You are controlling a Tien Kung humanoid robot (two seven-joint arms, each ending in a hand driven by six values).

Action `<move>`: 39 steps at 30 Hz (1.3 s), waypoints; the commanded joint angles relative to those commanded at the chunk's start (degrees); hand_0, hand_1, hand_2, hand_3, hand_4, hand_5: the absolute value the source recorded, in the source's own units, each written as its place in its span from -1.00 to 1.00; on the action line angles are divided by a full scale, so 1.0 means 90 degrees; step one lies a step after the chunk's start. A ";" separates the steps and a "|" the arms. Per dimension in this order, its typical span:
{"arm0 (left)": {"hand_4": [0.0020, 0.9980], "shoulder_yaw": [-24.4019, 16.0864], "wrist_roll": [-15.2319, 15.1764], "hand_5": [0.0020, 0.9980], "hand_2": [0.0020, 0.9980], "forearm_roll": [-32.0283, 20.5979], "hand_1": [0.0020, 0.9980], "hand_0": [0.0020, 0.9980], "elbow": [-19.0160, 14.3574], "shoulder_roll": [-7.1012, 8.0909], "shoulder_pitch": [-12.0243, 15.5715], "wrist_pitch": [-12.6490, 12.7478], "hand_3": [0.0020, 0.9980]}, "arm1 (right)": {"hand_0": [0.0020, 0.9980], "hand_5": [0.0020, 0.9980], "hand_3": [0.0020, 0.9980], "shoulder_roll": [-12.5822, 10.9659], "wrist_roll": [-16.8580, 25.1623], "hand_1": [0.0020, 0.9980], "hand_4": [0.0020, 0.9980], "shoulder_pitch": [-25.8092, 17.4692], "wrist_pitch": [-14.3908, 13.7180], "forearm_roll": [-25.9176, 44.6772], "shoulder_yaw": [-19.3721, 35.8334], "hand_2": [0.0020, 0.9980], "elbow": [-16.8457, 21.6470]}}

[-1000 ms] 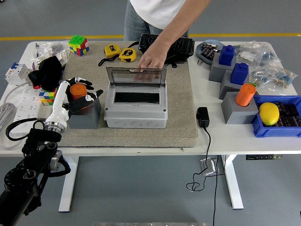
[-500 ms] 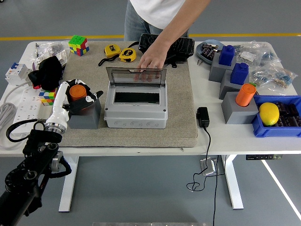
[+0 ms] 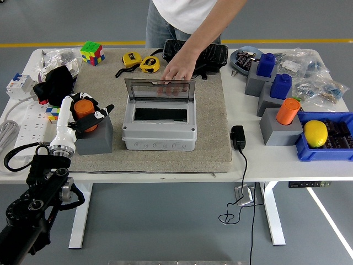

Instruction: Fetch the battery,place it into the box,close the lid of the box

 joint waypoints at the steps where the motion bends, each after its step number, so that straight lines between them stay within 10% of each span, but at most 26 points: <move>1: 1.00 0.0002 -0.0015 -0.81 -0.92 -0.0037 -1.00 -0.95 0.0004 -0.0003 0.0001 0.0013 -0.95 | 0.98 1.00 0.81 -0.0001 0.0000 0.83 1.00 0.0000 0.0000 0.0004 -0.0004 0.74 0.0000; 23: 0.92 -0.0001 -0.0034 -0.84 -0.95 0.0016 -1.00 -0.96 -0.0410 0.0091 -0.0035 0.0322 -0.98 | 0.99 1.00 0.81 -0.0008 -0.0001 0.84 1.00 0.0021 -0.0023 -0.0002 0.0013 0.74 0.0000; 31: 0.86 0.0082 0.0750 -0.82 -0.95 0.1474 -1.00 -0.95 -0.1726 0.0482 0.0038 0.0671 -0.98 | 0.99 1.00 0.81 -0.0027 -0.0003 0.84 1.00 0.0048 -0.0028 -0.0027 0.0083 0.74 0.0000; 39: 0.80 0.0430 0.2357 -0.78 -0.95 0.3626 -1.00 -0.94 -0.3369 0.1081 0.0131 0.0836 -0.97 | 0.99 1.00 0.81 -0.0030 -0.0004 0.84 1.00 0.0069 -0.0051 -0.0111 0.0229 0.74 0.0000</move>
